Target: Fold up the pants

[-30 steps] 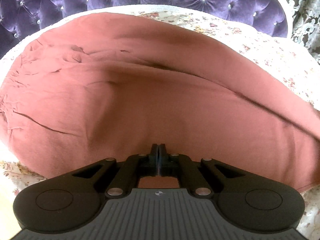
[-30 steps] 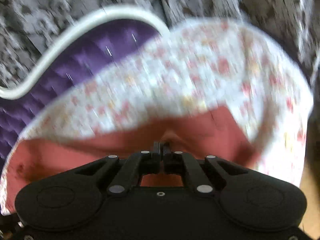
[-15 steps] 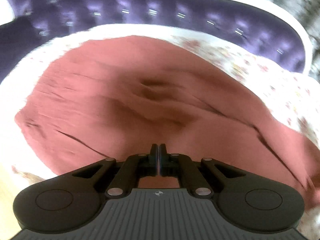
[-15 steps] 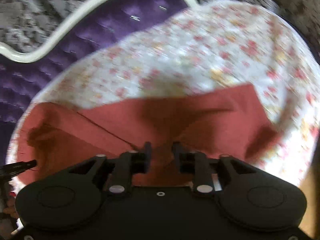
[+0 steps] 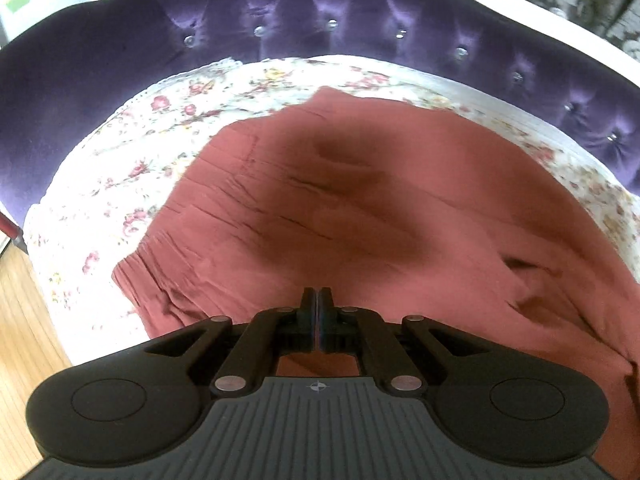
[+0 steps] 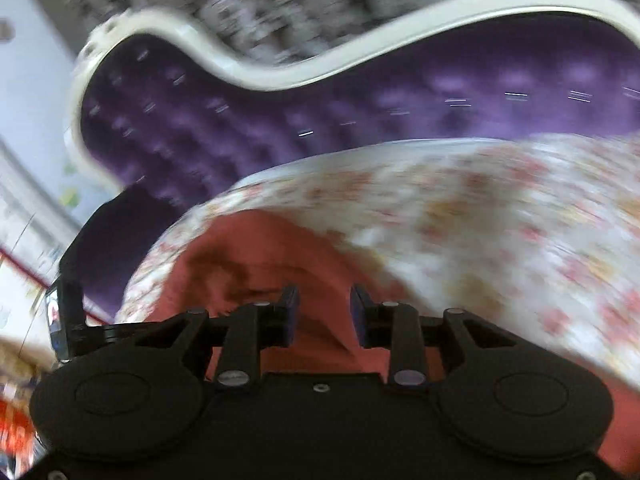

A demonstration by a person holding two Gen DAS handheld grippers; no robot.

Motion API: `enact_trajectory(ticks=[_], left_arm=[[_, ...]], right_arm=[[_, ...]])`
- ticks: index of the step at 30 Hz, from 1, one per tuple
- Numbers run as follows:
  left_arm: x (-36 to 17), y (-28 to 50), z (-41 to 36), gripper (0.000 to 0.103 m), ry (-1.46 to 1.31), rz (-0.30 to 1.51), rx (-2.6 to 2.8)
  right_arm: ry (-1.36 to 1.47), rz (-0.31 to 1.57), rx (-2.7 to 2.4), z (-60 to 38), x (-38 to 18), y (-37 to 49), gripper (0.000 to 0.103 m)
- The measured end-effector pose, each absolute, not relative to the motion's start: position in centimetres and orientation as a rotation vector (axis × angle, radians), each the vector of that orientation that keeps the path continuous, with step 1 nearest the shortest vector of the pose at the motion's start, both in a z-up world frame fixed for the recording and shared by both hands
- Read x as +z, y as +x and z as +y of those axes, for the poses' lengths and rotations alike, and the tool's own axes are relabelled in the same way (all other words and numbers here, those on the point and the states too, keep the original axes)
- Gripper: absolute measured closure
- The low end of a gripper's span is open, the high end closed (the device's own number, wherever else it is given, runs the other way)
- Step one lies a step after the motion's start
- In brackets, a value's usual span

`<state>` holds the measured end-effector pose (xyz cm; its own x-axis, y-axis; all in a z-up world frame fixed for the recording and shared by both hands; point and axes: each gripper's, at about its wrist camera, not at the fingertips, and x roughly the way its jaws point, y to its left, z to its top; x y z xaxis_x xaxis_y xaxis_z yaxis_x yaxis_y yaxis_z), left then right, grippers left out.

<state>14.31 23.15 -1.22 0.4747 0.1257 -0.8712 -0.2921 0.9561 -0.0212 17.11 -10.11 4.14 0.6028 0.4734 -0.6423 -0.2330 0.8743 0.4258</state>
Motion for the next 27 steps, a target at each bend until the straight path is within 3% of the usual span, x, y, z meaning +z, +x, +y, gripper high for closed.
enact_trajectory(ticks=[16, 27], left_arm=[[-4.3, 15.8, 27.7, 0.101, -0.234, 1.085, 0.257], [-3.9, 15.2, 28.2, 0.101, -0.267, 1.077, 0.234]], right_arm=[[-0.007, 0.906, 0.711, 7.5, -2.0, 34.7, 0.062], [-0.063, 1.032, 0.745, 9.8, -5.4, 39.4, 0.062]])
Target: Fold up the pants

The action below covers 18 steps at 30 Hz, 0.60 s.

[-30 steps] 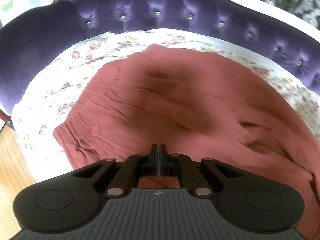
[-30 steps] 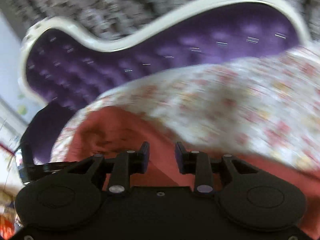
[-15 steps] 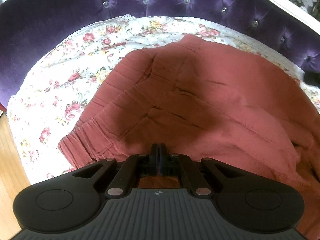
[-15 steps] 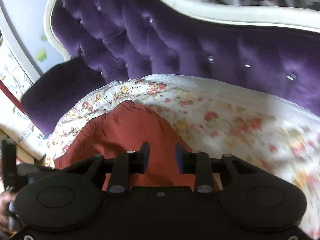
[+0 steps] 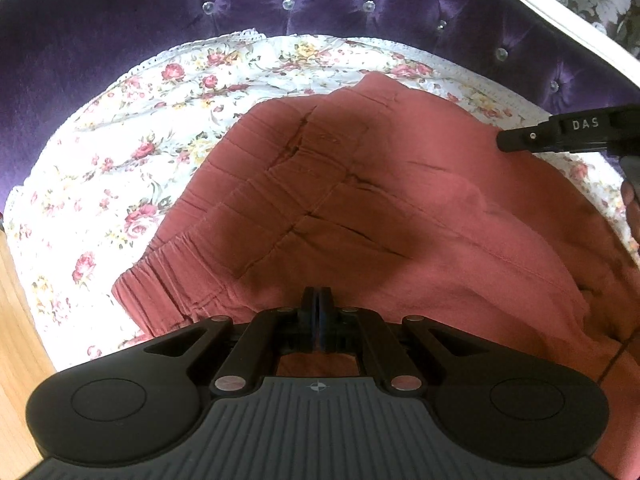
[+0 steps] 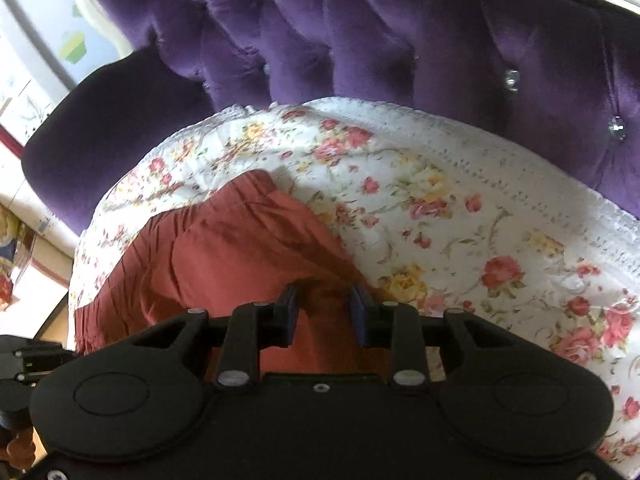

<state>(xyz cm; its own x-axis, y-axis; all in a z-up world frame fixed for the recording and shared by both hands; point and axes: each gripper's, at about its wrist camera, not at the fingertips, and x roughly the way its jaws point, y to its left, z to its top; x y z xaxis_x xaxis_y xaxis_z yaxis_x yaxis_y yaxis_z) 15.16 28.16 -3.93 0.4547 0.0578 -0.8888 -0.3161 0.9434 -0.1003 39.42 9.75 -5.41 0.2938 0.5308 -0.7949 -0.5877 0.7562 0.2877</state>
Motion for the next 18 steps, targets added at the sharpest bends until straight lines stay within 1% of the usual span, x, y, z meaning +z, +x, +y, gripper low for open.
enact_trajectory(ticks=[2, 4, 7, 9, 10, 11, 12, 14, 18], left_arm=[[-3.9, 15.0, 28.3, 0.101, -0.276, 1.077, 0.231], [-3.8, 14.9, 28.1, 0.101, -0.272, 1.078, 0.231], [-3.7, 14.9, 27.9, 0.101, -0.268, 1.082, 0.224], [-3.5, 14.9, 27.8, 0.101, -0.275, 1.083, 0.217], [-3.3, 14.9, 27.8, 0.101, -0.28, 1.08, 0.213], [-3.2, 14.9, 27.8, 0.101, -0.285, 1.076, 0.209], [-3.1, 15.0, 27.8, 0.101, -0.291, 1.069, 0.205], [-2.7, 15.3, 27.8, 0.101, -0.291, 1.054, 0.201], [-3.6, 17.0, 28.0, 0.101, -0.303, 1.071, 0.221]], right_arm=[[-0.075, 1.016, 0.729, 9.6, -5.2, 39.6, 0.061], [-0.084, 1.013, 0.717, 9.6, -5.3, 39.7, 0.053], [-0.114, 1.029, 0.719, 10.2, -6.2, 39.9, 0.045], [-0.086, 1.062, 0.74, 10.4, -7.0, 40.2, 0.044], [-0.068, 1.051, 0.741, 10.2, -7.0, 40.1, 0.05], [-0.052, 1.061, 0.745, 10.2, -6.9, 40.1, 0.059], [-0.03, 1.075, 0.752, 10.2, -6.8, 40.1, 0.081], [-0.007, 1.062, 0.761, 10.1, -5.8, 39.5, 0.082], [-0.072, 0.901, 0.785, 10.6, -0.9, 36.0, 0.083]])
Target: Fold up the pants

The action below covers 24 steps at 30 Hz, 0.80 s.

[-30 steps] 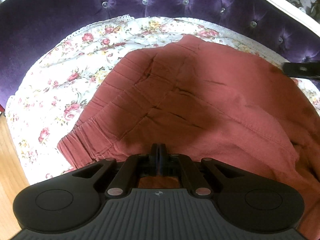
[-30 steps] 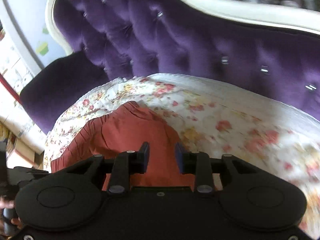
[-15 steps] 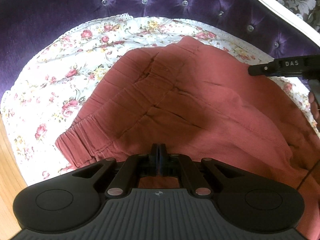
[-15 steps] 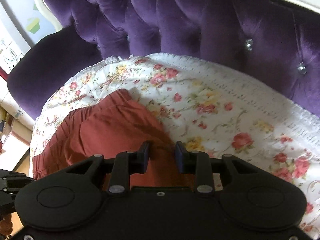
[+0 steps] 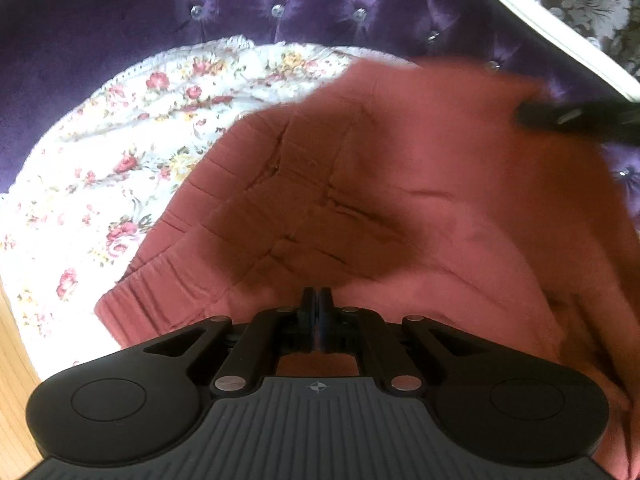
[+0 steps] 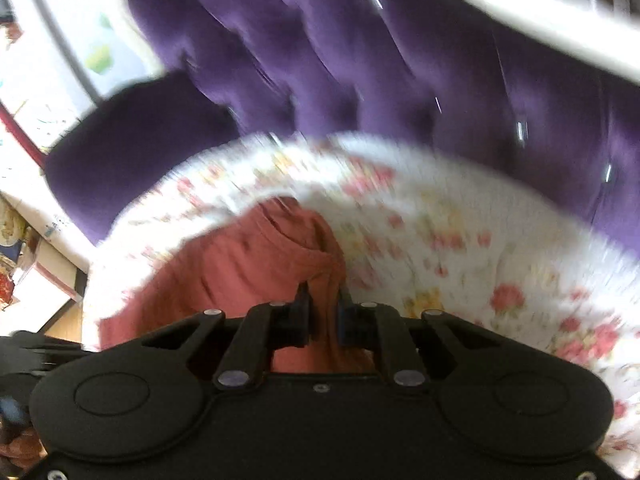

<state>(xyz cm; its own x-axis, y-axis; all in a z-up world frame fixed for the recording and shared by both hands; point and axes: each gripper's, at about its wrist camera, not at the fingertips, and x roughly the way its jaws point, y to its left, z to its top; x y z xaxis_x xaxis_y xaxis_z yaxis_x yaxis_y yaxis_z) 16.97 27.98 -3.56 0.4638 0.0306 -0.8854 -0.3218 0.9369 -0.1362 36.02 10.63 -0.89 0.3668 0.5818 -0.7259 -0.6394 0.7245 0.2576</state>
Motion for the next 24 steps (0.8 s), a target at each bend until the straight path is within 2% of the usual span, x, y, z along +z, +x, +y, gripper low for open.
enact_trajectory(ticks=[5, 9, 16, 20, 24], left_arm=[[-3.9, 18.0, 29.2, 0.101, -0.381, 1.062, 0.251], [-2.1, 15.3, 31.1, 0.101, -0.402, 1.006, 0.328], [0.8, 8.3, 35.1, 0.101, -0.366, 0.948, 0.469], [2.0, 5.9, 35.7, 0.101, -0.335, 0.93, 0.497], [2.9, 5.2, 34.7, 0.101, -0.293, 0.913, 0.477]], right_arm=[[-0.104, 0.764, 0.861, 11.9, 5.1, 30.2, 0.083], [-0.116, 0.756, 0.89, 13.4, 5.9, 26.4, 0.083], [-0.246, 0.778, 0.901, 18.0, 2.0, 19.2, 0.083], [-0.362, 0.816, 0.915, 20.5, -2.3, 15.3, 0.082], [-0.427, 0.835, 0.898, 22.2, -6.3, 13.7, 0.072]])
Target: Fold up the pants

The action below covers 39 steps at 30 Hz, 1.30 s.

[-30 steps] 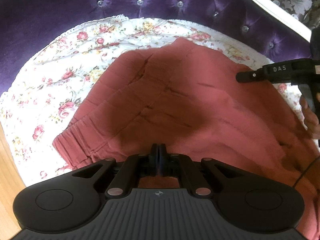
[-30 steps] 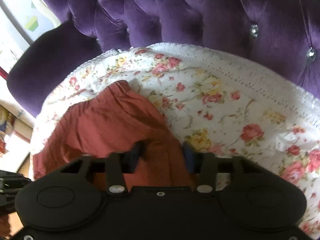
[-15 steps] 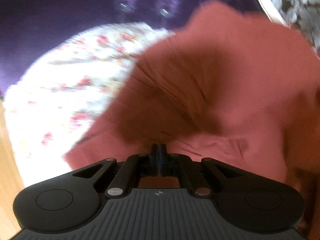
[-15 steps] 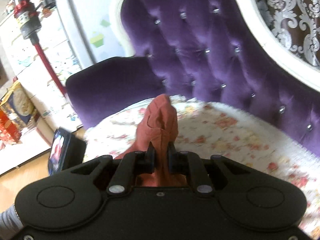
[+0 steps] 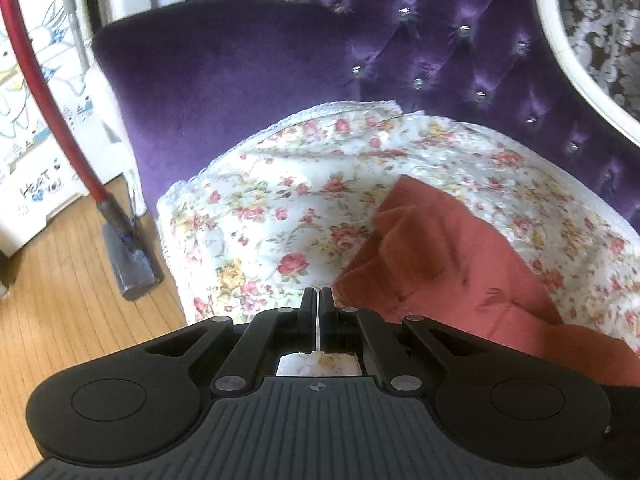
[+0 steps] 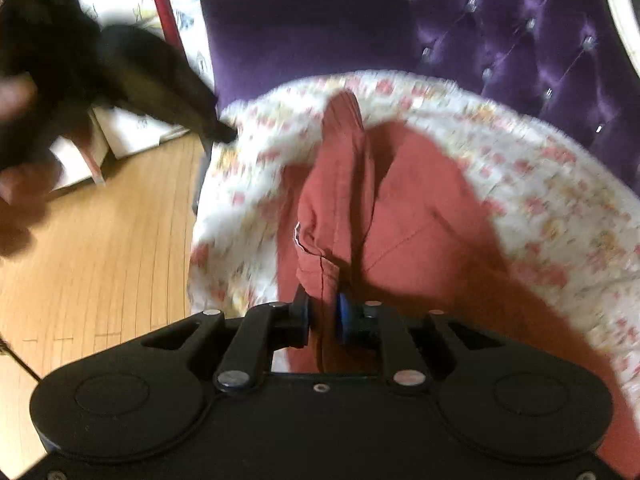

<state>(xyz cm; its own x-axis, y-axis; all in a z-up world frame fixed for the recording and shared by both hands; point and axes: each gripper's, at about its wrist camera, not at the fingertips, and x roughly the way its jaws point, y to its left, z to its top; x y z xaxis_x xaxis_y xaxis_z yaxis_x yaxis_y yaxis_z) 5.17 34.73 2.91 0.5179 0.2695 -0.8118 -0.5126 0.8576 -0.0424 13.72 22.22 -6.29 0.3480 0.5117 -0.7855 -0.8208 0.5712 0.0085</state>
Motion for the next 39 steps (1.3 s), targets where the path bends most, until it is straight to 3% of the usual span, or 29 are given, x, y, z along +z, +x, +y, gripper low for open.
enact_trajectory(ticks=[3, 12, 19, 27, 39], left_arm=[[3.4, 5.8, 33.9, 0.101, -0.285, 0.9, 0.426], [2.1, 8.2, 28.1, 0.101, -0.203, 0.931, 0.256], [-3.8, 9.2, 26.5, 0.101, -0.134, 1.073, 0.234], [-1.3, 8.2, 24.0, 0.101, -0.141, 1.015, 0.271], [-0.8, 8.6, 9.9, 0.1, 0.059, 1.017, -0.01]], right_arm=[[-0.411, 0.844, 0.904, 22.0, -7.3, 13.1, 0.066], [-0.255, 0.819, 0.937, 16.4, -4.1, 10.2, 0.066], [-0.096, 0.813, 0.69, 4.7, -1.7, 9.2, 0.066], [0.05, 0.812, 0.236, -11.8, 0.8, 5.7, 0.066], [0.353, 0.797, -0.23, -29.2, 0.5, -1.0, 0.066]])
